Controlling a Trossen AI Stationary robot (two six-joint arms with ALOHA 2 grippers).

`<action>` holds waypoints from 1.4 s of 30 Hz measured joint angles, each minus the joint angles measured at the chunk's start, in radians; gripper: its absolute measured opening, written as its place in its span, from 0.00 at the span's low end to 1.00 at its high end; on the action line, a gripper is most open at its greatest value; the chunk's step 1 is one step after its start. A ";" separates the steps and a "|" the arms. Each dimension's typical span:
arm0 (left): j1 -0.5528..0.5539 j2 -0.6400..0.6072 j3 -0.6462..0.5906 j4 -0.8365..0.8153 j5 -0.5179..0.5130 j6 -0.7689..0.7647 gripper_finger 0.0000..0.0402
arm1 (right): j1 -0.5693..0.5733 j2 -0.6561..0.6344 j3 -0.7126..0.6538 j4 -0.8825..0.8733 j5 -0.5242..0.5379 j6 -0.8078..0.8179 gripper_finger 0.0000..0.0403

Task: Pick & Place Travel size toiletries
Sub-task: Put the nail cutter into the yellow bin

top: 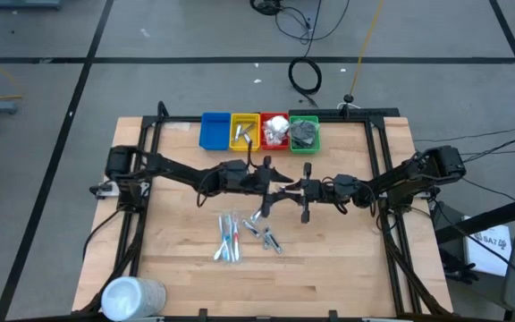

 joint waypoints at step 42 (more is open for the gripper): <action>0.004 -0.112 -0.099 0.013 -0.015 0.043 0.08 | -0.001 0.000 0.001 0.010 0.006 0.004 0.07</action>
